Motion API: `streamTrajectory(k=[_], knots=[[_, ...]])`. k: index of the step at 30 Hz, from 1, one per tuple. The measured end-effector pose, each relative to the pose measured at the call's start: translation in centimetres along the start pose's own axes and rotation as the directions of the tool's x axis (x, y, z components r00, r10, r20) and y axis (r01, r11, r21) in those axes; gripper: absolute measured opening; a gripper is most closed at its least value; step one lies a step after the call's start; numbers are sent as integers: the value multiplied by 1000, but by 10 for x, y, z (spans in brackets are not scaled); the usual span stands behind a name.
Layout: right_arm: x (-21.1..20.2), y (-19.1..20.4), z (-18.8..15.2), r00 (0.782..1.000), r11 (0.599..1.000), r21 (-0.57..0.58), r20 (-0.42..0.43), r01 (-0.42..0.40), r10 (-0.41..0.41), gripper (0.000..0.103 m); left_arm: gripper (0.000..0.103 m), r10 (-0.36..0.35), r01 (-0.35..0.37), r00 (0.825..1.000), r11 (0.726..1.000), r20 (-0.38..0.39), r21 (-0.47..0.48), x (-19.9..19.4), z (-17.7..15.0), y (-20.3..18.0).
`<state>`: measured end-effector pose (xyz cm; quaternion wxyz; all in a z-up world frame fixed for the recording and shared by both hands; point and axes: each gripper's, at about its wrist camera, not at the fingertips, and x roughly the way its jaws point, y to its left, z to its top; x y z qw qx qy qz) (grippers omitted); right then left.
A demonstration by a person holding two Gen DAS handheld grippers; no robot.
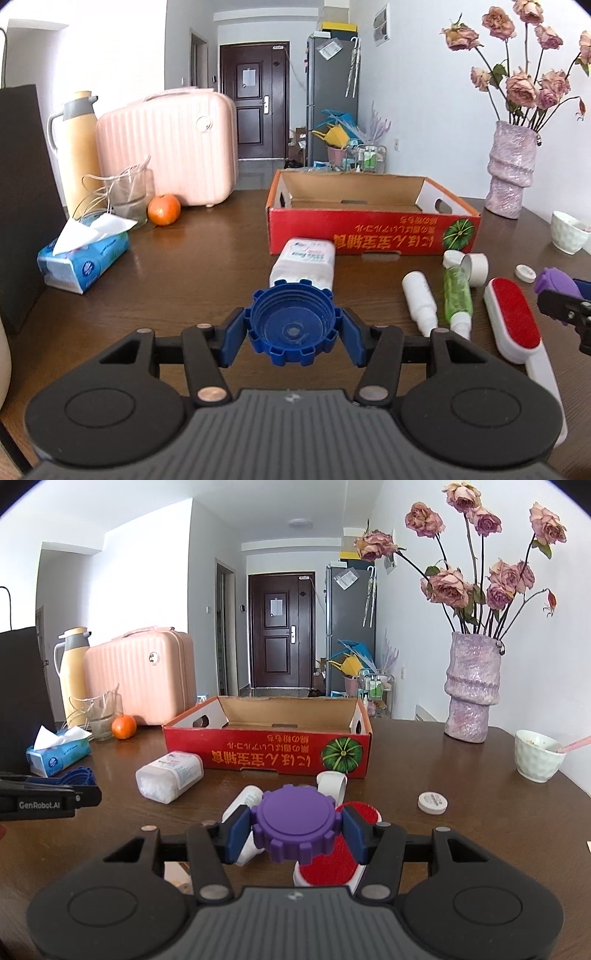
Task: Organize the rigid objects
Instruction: 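Carry both caps over the red cardboard box with both grippers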
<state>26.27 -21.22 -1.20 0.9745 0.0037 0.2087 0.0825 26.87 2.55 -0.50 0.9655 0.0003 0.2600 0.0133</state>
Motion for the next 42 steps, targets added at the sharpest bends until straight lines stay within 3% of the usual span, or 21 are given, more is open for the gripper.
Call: streamTrajectory(k=[20,42], knots=[[22,-2,51,998,1000,-20,59,-5,6,53,56,-58,57,994,998,88,13,8,57,-33],[87,-2,110,993,999,-34,115,4,0,53,56,-20,28,989,998,144,-49,66,124,-45]])
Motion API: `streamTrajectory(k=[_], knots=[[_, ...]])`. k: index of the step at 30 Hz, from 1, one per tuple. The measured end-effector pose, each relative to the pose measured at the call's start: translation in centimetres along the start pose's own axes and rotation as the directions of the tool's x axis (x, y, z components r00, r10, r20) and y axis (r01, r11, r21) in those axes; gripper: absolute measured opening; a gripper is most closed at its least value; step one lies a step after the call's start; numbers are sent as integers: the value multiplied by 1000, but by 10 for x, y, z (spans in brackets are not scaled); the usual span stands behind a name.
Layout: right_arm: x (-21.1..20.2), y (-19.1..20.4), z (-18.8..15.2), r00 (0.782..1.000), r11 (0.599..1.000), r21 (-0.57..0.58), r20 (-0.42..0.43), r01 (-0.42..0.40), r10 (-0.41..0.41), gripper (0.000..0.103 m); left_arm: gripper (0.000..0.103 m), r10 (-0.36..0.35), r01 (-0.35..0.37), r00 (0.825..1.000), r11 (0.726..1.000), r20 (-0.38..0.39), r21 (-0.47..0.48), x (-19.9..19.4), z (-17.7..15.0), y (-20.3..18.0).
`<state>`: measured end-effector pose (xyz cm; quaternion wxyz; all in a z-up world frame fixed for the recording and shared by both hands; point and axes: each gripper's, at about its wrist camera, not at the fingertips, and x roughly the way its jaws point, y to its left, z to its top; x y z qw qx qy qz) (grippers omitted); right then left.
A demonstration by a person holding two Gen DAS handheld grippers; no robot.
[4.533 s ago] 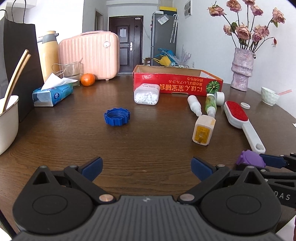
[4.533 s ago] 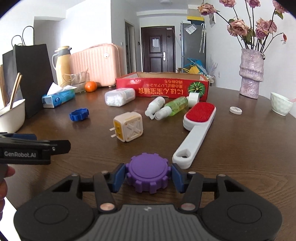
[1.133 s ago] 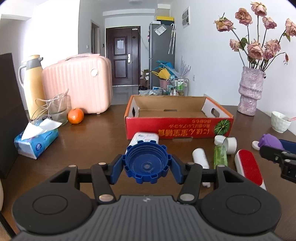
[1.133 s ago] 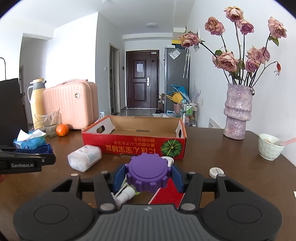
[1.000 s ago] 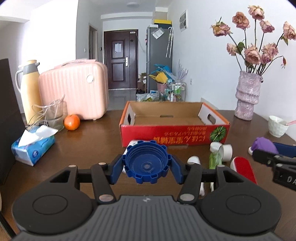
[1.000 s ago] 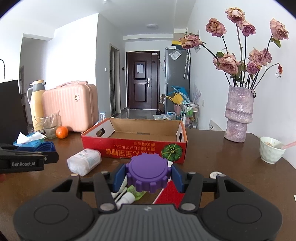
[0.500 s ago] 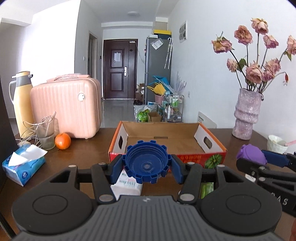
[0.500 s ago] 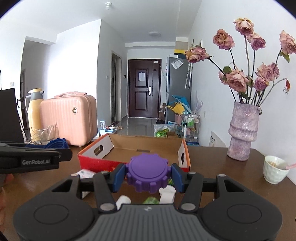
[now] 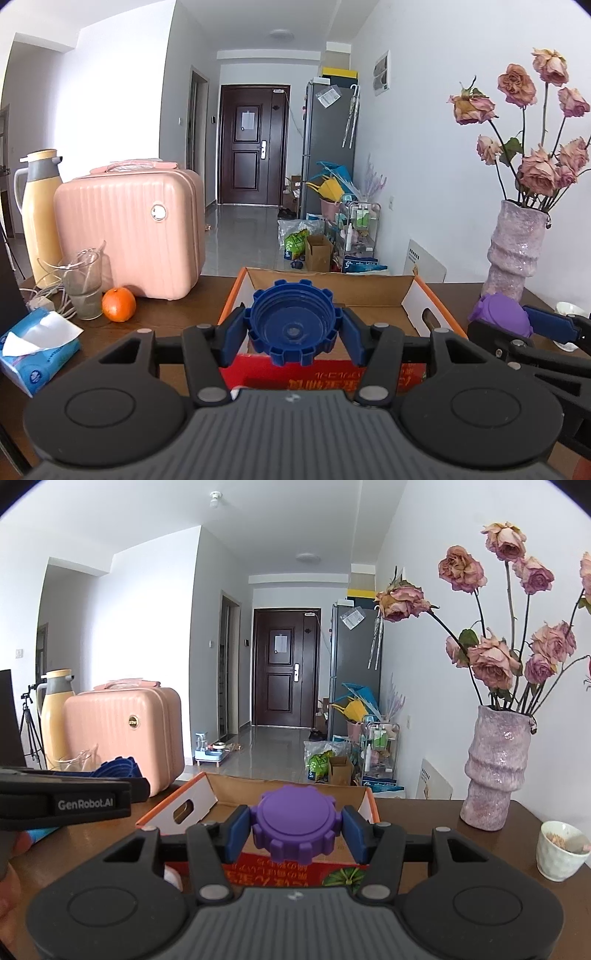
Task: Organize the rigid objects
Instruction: 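Carry both caps over the red cardboard box with both grippers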
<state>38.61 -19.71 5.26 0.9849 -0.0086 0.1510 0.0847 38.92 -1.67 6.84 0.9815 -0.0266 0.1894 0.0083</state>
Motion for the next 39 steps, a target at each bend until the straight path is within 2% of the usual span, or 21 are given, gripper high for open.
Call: streamTrajectory(k=[21,31,39], knots=[[103,-12,20,994,1000,21,-111,10,-7,53,56,13,-14,995,1000,-99,-9,99,19,-3],[149,-18,17,977,1000,26,-213,16,-10,53,56,46,-48,987,999,-157,-6,145,21,2],[174,-21,7,965,999,26,-263,22,-15,53,56,74,-71,975,997,-211,23,176,14,2]])
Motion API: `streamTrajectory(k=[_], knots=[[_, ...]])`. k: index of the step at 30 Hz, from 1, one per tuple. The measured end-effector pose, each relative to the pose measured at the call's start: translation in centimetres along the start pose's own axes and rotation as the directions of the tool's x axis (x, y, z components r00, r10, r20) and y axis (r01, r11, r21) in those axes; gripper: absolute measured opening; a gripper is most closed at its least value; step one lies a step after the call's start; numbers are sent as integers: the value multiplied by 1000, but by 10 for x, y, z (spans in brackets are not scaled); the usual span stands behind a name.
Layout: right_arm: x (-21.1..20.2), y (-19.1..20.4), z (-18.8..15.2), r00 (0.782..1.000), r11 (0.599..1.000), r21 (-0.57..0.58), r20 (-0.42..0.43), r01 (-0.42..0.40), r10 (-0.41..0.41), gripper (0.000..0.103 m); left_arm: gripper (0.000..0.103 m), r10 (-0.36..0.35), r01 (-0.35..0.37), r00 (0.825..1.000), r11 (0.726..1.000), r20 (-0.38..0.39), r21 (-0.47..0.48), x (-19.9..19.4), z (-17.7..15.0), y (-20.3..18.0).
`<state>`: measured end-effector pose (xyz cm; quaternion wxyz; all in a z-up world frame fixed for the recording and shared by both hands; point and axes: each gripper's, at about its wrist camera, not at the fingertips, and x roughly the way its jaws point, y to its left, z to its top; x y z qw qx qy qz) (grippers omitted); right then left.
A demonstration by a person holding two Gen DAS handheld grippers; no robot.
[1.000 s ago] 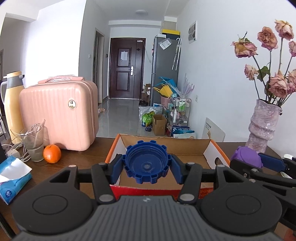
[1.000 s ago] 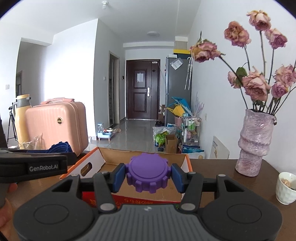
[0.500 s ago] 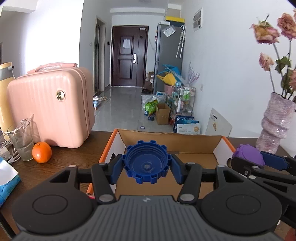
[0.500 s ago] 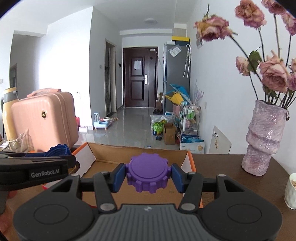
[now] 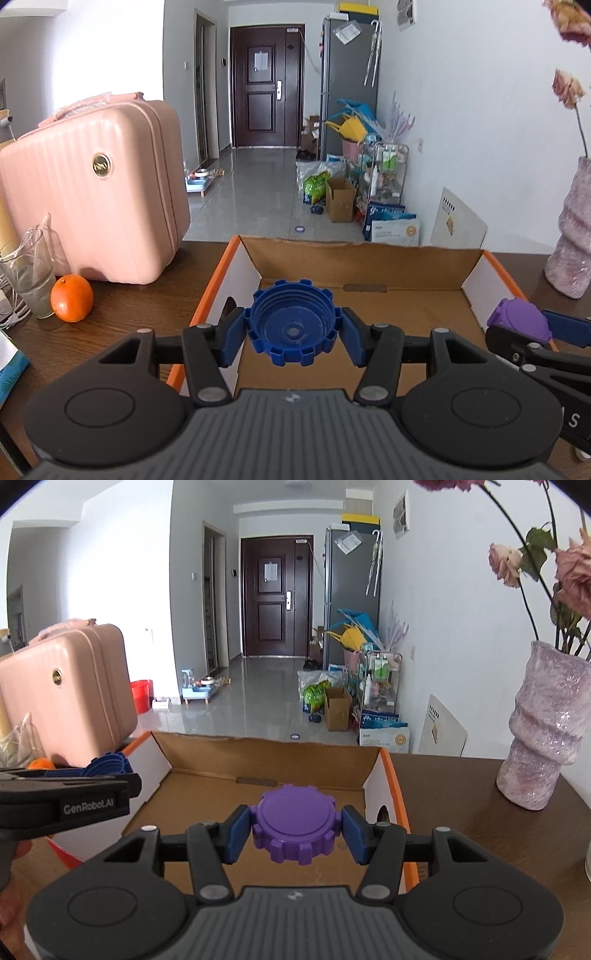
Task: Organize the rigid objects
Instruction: 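Carry both caps over the red cardboard box with both grippers, then open both grippers to drop the caps into the red box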
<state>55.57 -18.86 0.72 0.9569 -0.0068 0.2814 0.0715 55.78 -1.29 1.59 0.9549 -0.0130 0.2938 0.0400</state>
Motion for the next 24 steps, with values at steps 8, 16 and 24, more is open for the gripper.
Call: streamTrajectory(k=[8,16,24], knots=[[15,0,-10,1000,1000,-2,-30,8,-8,53,56,-13,13,1000,1000,-25,1,14,-5,1],[21,-2,-13,999,1000,-2,-38,23,-23,53,56,-16,17,999,1000,-51,14,28,-9,-1],[25,-1,-12,996,997,4,-33,80,-80,103,103,14,-14,1000,1000,6,-22,20,-8,4]])
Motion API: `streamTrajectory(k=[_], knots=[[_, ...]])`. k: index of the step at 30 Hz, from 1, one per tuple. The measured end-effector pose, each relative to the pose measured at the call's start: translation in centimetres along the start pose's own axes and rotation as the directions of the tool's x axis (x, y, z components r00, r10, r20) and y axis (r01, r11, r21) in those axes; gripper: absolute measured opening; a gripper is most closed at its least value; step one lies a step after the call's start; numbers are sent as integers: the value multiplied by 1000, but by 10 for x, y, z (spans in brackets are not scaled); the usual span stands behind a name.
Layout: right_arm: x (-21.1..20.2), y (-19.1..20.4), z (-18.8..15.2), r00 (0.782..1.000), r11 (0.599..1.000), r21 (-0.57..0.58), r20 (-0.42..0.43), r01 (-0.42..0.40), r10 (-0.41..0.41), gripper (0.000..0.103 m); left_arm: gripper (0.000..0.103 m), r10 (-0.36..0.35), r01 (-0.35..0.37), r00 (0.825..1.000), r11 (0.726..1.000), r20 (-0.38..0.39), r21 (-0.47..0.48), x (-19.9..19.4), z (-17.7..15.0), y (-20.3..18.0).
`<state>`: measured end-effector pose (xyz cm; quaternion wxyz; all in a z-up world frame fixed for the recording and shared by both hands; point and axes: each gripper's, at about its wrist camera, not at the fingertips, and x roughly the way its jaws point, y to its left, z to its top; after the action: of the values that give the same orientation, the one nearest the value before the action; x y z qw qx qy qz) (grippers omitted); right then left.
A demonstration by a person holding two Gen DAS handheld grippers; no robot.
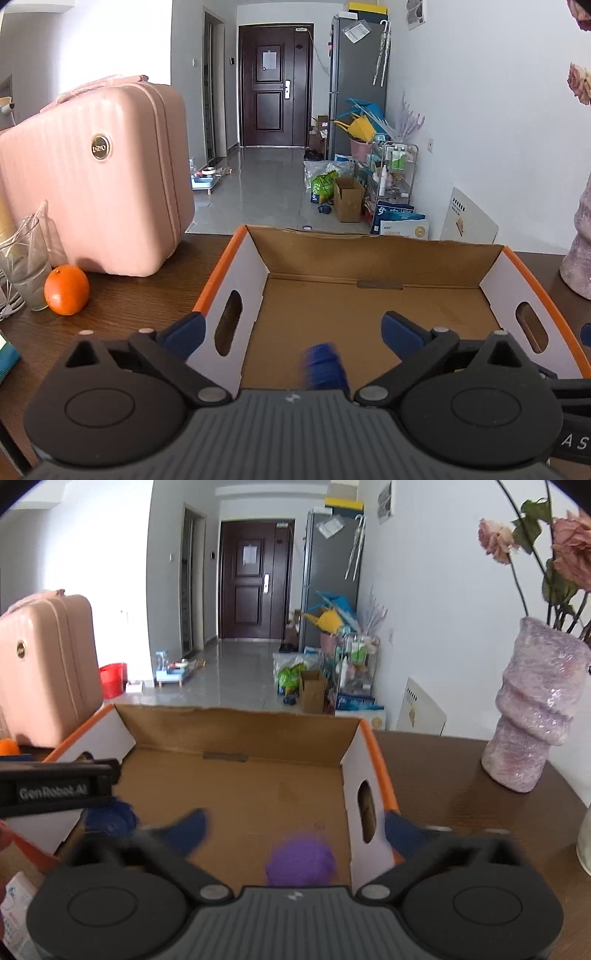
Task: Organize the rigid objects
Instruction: 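Open both grippers to drop the caps into the red box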
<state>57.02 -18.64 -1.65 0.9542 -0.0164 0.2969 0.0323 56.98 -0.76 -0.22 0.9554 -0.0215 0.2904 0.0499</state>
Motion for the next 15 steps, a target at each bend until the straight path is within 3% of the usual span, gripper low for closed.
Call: streamTrajectory(k=[15], knots=[[-15,-1,1,1000,1000,-18,24,-4,4,103,103,-8,8,1000,1000,0,-12,-10,3,4]])
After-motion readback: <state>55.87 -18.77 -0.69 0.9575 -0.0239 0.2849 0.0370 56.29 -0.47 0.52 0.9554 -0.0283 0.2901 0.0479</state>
